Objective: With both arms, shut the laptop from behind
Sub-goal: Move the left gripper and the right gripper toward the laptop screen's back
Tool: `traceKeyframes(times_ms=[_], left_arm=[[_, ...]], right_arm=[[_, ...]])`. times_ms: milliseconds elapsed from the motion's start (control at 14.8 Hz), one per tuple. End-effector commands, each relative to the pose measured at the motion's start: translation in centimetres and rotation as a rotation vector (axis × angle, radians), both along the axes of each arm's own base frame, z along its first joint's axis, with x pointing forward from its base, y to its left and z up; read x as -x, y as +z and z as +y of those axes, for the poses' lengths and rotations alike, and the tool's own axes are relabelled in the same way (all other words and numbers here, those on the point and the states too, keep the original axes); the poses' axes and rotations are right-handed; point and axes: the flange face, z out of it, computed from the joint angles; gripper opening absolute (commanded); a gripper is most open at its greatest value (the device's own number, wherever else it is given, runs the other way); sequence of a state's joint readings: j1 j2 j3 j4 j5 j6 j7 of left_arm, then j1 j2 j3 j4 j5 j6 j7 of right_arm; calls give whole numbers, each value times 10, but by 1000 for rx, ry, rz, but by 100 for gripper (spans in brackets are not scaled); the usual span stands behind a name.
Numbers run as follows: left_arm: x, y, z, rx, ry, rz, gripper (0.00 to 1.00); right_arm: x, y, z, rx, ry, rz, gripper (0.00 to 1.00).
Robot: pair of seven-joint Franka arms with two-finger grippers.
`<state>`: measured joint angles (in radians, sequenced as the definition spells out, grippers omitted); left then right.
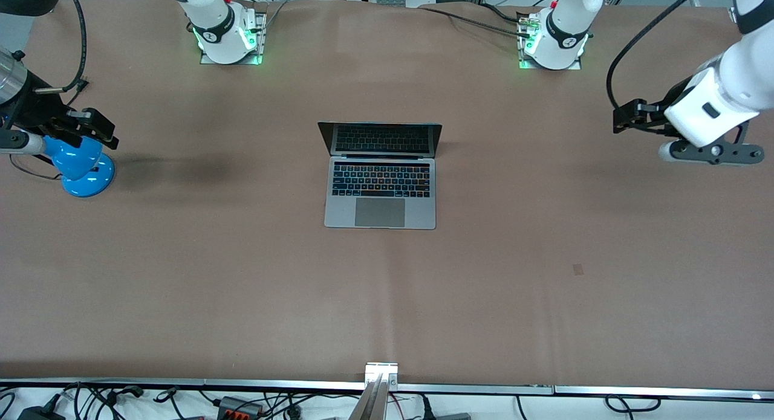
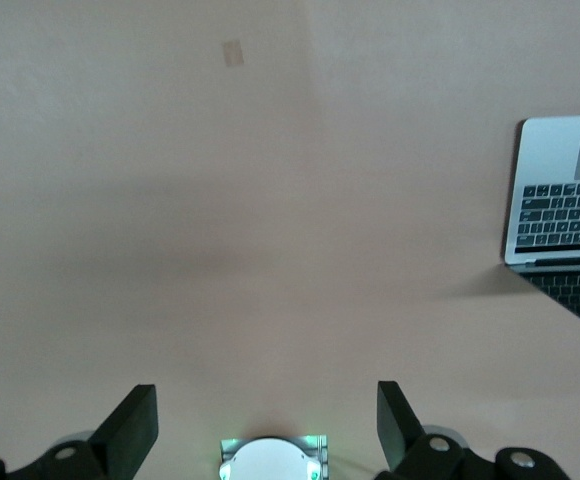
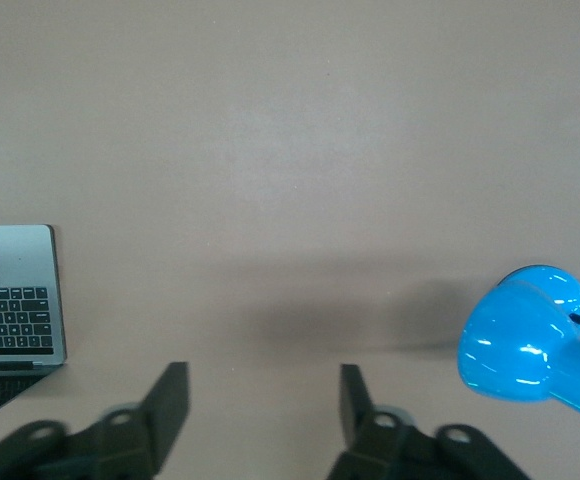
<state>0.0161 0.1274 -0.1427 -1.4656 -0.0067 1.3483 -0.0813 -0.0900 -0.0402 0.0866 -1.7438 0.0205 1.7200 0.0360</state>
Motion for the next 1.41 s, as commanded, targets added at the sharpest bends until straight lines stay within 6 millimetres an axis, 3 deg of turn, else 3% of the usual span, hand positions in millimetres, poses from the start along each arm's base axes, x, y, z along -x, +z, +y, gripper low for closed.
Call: traceKeyframes(times_ms=[0,67,135,269,472,539,741,943,1078,1280,1347], left_arm=[[3,-3,-4,6,-11,69,20],[4,-6,-8,30,-14,86,7],[4,-8,-11,63,-6,95,2],[5,-16,-14,80,-4,112,1],[14,-30,-36,119,-27,157,1],[22,-35,-53,118,-54,178,1],[46,-46,-104,121,-70,208,1],[76,-56,-145,164,-24,212,1],[113,-70,-178,236,38,175,1],[149,-91,-202,327,82,157,1],[159,-101,-215,324,66,152,1]], right_arm=[[7,-1,2,-14,24,19,0],[6,-9,1,-16,44,52,0],[6,-14,1,-21,87,78,0],[2,-28,15,-48,112,108,0],[2,-39,62,-55,42,140,0],[3,-44,83,-50,29,149,0],[6,-60,106,-109,13,190,0],[19,-79,114,-151,-13,253,0],[35,-92,117,-226,-52,305,0],[49,-114,126,-286,-85,372,0],[56,-121,138,-307,-112,406,0]])
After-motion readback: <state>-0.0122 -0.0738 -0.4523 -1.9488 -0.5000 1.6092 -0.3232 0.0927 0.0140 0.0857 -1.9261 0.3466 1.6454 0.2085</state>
